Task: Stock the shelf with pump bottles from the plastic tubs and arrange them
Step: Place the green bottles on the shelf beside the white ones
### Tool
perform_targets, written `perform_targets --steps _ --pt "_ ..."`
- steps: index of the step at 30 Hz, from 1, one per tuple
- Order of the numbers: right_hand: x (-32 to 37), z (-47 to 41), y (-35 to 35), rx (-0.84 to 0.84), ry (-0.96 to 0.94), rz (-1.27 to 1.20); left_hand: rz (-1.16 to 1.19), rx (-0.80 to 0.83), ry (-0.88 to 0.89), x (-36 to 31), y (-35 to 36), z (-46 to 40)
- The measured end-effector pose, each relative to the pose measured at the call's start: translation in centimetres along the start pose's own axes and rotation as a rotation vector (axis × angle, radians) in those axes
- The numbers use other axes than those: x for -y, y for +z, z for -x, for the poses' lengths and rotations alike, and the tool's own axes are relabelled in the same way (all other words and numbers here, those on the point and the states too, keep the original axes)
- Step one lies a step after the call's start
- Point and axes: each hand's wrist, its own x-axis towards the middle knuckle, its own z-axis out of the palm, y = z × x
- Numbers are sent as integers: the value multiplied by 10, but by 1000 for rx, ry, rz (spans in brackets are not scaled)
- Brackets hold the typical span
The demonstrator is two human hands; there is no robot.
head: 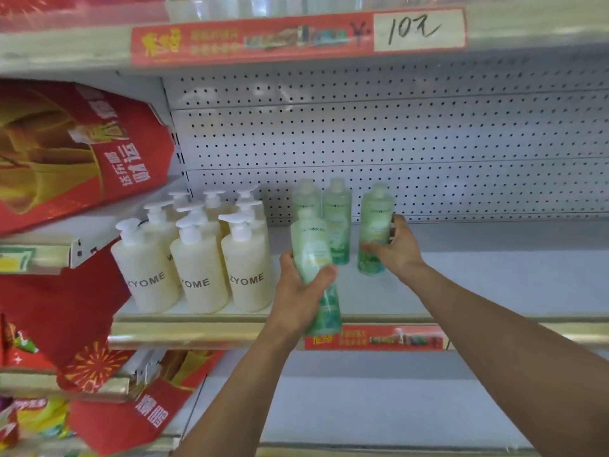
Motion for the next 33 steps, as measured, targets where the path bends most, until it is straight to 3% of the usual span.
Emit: perform_targets --steps 23,28,30,33 --pt "-2 -24 16 64 37 21 -28 -23 14 9 13 -22" --pt "10 5 9 -201 -51 -74 -66 -3 54 8 9 -17" --pt "32 27 4 -43 -52 -179 -86 -4 90 7 9 -15" --pt "65 57 3 417 -74 -218 -113 23 145 2 10 -12"
